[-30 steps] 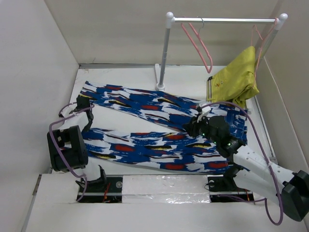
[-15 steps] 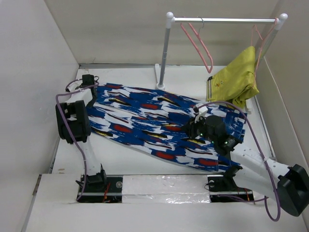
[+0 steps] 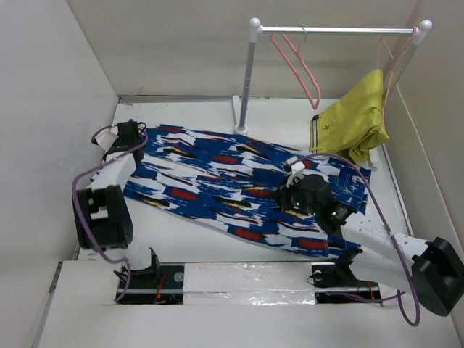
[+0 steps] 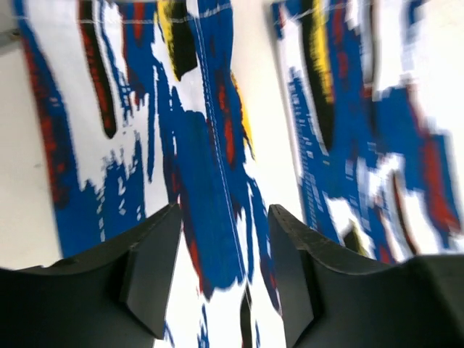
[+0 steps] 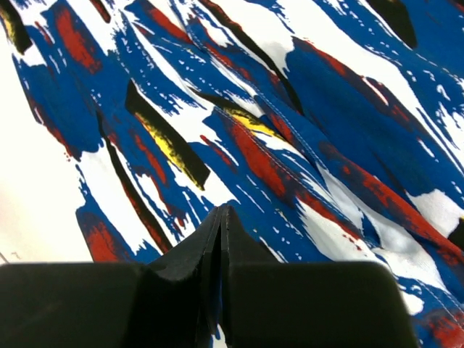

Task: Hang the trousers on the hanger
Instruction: Flatten out the trousers at the center of the board, then fold the trousers at the center of the board.

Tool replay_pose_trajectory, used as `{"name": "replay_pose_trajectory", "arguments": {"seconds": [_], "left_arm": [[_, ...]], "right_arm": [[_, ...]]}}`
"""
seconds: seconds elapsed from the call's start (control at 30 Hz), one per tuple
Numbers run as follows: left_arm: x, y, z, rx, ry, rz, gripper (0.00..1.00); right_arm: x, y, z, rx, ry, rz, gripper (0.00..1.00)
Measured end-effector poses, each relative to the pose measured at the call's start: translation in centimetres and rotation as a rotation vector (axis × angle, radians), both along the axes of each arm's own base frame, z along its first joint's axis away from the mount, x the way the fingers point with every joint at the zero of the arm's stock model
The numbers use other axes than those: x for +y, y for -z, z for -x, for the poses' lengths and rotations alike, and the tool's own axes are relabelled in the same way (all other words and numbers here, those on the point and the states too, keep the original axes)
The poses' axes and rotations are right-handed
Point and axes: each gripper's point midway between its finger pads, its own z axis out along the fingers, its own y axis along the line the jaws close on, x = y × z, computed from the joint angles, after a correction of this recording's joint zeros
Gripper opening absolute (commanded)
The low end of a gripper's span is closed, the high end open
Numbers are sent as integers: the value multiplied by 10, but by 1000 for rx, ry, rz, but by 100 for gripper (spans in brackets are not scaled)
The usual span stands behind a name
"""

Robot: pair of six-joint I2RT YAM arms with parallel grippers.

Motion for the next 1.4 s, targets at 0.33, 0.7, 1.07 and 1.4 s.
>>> {"name": "replay_pose_trajectory", "arguments": {"seconds": [0.33,0.7,1.07,1.4], "left_arm": [[31,-6,41,-78,-118,27,2],[89,31,73,20,-269,85,35],[93,61,62,109,-247,112,35],[99,59,67,115,-289,93,31]], "right_arm": [[6,-14,5,-37,-23,-30,0],[7,-26,6,-68,-27,-56,6],[4,-21,3,-61,-5,-38,21],[1,-20,0,-63,14,-30,21]]}}
